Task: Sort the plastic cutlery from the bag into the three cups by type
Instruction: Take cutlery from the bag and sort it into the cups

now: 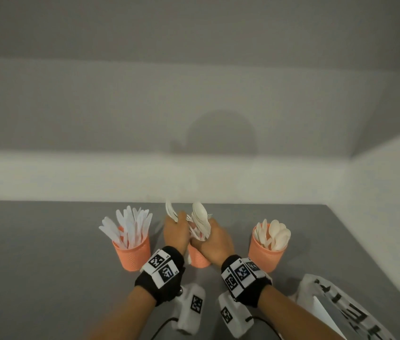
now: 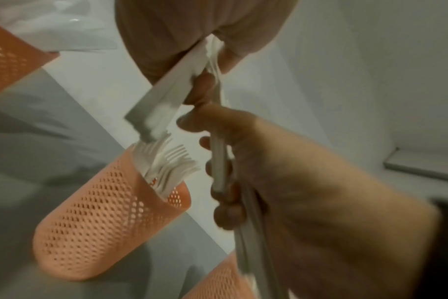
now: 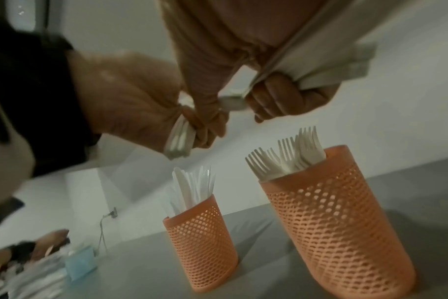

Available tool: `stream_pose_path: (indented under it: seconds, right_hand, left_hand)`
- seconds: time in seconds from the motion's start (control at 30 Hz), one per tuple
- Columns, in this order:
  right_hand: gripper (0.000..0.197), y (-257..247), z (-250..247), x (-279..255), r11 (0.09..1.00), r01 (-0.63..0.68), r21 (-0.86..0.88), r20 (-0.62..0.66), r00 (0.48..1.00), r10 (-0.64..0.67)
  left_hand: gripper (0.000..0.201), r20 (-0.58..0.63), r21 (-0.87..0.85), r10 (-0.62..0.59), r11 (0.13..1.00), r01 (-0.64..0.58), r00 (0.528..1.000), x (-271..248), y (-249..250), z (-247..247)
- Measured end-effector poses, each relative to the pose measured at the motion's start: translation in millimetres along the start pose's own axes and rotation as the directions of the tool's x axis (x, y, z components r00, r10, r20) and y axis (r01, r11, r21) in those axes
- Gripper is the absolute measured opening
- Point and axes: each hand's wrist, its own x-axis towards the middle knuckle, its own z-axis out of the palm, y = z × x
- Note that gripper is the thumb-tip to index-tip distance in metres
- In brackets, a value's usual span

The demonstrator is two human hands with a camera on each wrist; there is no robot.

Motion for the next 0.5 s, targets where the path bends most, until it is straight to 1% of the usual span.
stream_pose_path:
  seconds: [0.1, 0.17, 0.23, 0.3, 0.37, 0.43, 0.5]
  right_hand:
    - [0.057, 1, 3, 1, 0.995, 0.009, 0.099, 0.051, 0.999, -0.014]
    - [0.046, -1, 3, -1, 0.990, -0.004, 0.143, 0.064, 0.998, -0.005]
    - [0.032, -3, 2, -1, 0.983, -0.031, 0.183, 0.063, 0.998, 0.020]
    - [0.028, -2, 2, 1, 0.978, -0.032, 0.204, 0.038, 0.999, 0.025]
    - [0.025, -1, 4, 5, 0.985, -0.002, 0.171, 0.001, 1.000, 0.002]
    - [0.020, 1, 7, 7, 0.988, 0.034, 0.150, -0.009, 0.999, -0.033]
    - [0.018, 1, 6, 7, 0.987, 0.058, 0.151, -0.008, 0.998, -0.057]
  left_hand:
    - [0.027, -0.070, -0.074, -0.035, 0.997, 0.030, 0.997, 10, 10, -10]
    - [0.027, -0.075, -0.115, -0.050, 0.993, 0.041, 0.996, 15, 15, -16]
    - [0.031, -0.024, -0.093, -0.032, 0.995, 0.030, 0.999, 18, 16, -20]
    - [0.035, 0.065, 0.033, -0.013, 0.999, 0.010, 0.998, 16, 14, -22]
    - [0.036, 0.172, 0.127, -0.043, 0.992, 0.021, 0.984, 8, 10, -21]
    - [0.028, 0.261, 0.108, -0.095, 0.992, 0.068, 0.961, -1, 5, -16]
    - [0.023, 0.281, 0.079, -0.118, 0.992, 0.099, 0.952, -6, 2, -11]
